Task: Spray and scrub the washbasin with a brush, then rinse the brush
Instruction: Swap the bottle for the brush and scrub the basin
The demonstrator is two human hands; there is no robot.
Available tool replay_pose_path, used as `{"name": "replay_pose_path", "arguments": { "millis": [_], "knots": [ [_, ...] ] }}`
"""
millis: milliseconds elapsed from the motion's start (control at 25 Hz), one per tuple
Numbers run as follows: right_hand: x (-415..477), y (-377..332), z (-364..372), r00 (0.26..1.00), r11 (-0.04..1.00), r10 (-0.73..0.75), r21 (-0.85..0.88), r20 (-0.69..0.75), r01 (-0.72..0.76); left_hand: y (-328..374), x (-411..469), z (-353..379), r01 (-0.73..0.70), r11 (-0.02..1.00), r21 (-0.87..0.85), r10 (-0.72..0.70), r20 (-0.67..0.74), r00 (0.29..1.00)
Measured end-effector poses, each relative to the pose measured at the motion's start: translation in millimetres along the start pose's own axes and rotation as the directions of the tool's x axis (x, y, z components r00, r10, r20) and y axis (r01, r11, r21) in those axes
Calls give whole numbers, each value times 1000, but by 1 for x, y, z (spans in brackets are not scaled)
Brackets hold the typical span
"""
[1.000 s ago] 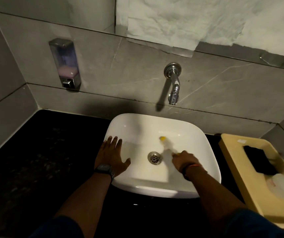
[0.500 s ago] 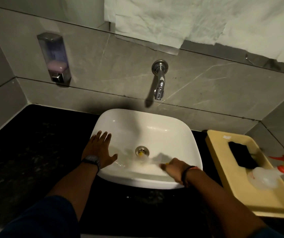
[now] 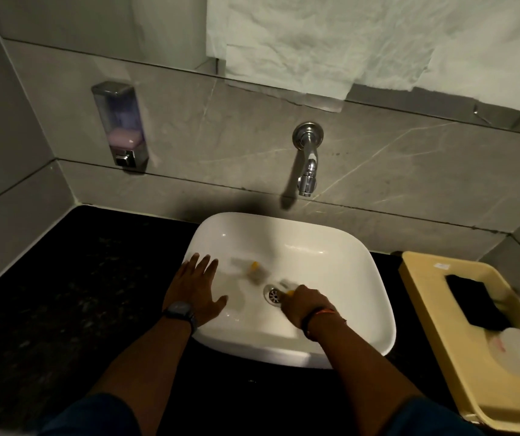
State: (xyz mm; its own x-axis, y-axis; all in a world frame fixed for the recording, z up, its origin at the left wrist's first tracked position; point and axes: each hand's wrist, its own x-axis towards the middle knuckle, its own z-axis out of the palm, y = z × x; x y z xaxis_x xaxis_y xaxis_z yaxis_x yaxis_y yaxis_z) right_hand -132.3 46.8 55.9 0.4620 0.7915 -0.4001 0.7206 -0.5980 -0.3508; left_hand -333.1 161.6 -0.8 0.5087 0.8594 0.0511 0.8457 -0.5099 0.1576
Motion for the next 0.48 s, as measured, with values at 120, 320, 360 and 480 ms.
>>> {"name": "replay_pose_path", "arguments": {
  "millis": [120,320,360,480],
  "knots": [
    [10,22,-13,976,967,210,160,-52,-199,0,1,-1,14,1000,10,-15,23,1000],
    [-9,15,1,998,997,-45,69,38,42,2,1,-4,2,999,52,-5,46,999],
    [-9,29,-9,997,998,62,23,-52,-61,3,1,-5,4,998,57,-7,50,999],
    [-18,73,-42,950,954,300,41,-83,-298,3,1,-6,3,998,59,-6,51,999]
  ]
}}
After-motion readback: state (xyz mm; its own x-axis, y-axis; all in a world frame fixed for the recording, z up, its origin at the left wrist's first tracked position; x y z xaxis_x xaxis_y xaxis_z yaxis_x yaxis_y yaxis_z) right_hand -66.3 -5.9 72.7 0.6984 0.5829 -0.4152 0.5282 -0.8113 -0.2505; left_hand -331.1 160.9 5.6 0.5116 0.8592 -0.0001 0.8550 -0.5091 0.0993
